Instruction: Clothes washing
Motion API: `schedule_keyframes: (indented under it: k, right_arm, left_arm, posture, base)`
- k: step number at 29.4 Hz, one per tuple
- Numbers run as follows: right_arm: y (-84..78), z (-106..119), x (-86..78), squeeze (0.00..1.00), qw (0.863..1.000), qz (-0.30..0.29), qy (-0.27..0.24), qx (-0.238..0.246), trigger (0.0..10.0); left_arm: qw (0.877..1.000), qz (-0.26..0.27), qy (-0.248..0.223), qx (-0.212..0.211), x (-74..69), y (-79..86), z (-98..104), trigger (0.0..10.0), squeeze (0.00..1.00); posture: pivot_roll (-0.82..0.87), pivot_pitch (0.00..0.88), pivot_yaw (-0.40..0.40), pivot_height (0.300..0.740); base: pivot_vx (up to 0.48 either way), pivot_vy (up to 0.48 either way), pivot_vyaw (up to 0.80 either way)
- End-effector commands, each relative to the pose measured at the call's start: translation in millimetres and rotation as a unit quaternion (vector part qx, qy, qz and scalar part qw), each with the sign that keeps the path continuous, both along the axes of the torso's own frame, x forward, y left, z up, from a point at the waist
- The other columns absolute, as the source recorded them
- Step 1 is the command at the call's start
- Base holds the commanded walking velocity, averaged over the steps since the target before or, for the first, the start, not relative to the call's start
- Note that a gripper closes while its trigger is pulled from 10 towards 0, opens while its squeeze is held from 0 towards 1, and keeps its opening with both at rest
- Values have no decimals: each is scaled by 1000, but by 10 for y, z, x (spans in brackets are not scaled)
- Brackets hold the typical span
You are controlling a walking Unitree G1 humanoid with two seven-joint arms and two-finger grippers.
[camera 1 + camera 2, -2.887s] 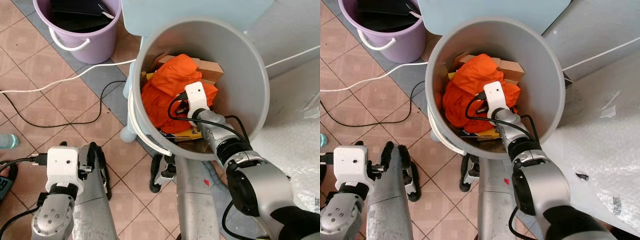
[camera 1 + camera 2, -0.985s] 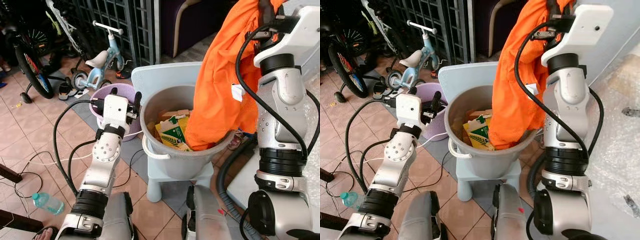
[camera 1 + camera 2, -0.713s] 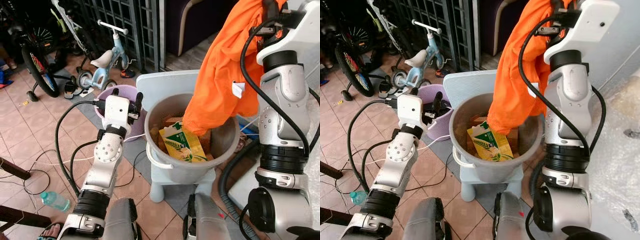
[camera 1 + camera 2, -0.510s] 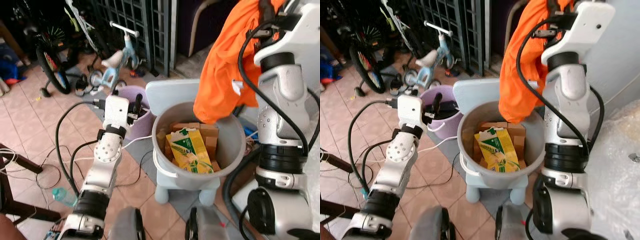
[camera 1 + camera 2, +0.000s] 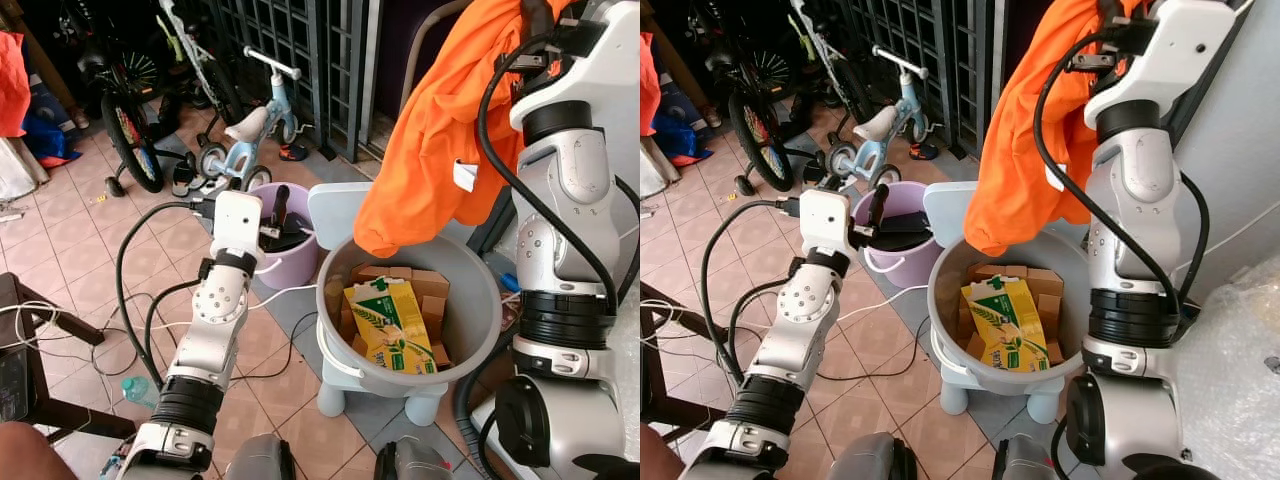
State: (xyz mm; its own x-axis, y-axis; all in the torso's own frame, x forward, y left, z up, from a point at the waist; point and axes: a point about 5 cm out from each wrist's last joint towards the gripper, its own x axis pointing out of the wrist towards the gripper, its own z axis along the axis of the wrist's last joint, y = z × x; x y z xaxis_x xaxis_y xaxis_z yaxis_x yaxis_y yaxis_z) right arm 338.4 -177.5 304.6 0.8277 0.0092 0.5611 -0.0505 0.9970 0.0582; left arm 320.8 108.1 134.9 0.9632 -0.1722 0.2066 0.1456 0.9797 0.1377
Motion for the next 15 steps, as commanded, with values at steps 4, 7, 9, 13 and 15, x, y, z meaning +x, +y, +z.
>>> schedule_keyframes:
  k: [4, 7, 9, 13, 15]
  right_arm:
    - [7, -27, 14, 0, 1000, 2, 13, 8, 10000]
    - [6, -31, 10, 0, 1000, 1, 13, 8, 10000]
    - [2, -34, 8, 0, 1000, 1, 13, 7, 10000]
    - [-5, -41, 2, 0, 1000, -1, 14, 4, 10000]
    - [-5, -43, 1, 0, 1000, -1, 14, 3, 10000]
  left_arm:
    - [1000, -3, -1, 5, 0, -23, 6, 10000, 0]
    - [1000, -2, 2, 5, -8, -23, -7, 10000, 0]
    - [1000, -2, 3, 4, -13, -24, -11, 10000, 0]
    - [1000, -2, 4, 3, -18, -30, -12, 10000, 0]
    - [1000, -2, 4, 3, -18, -32, -13, 10000, 0]
  posture:
    - [-116, 0, 53, 740]
    - [-117, 0, 54, 740]
    - [-118, 0, 53, 740]
    - [-118, 0, 53, 740]
    - [-119, 0, 54, 740]
  base:
    - [0, 0, -800]
    - [0, 0, -800]
    - [-161, 0, -800]
    - [-286, 0, -200]
    - [-274, 0, 0]
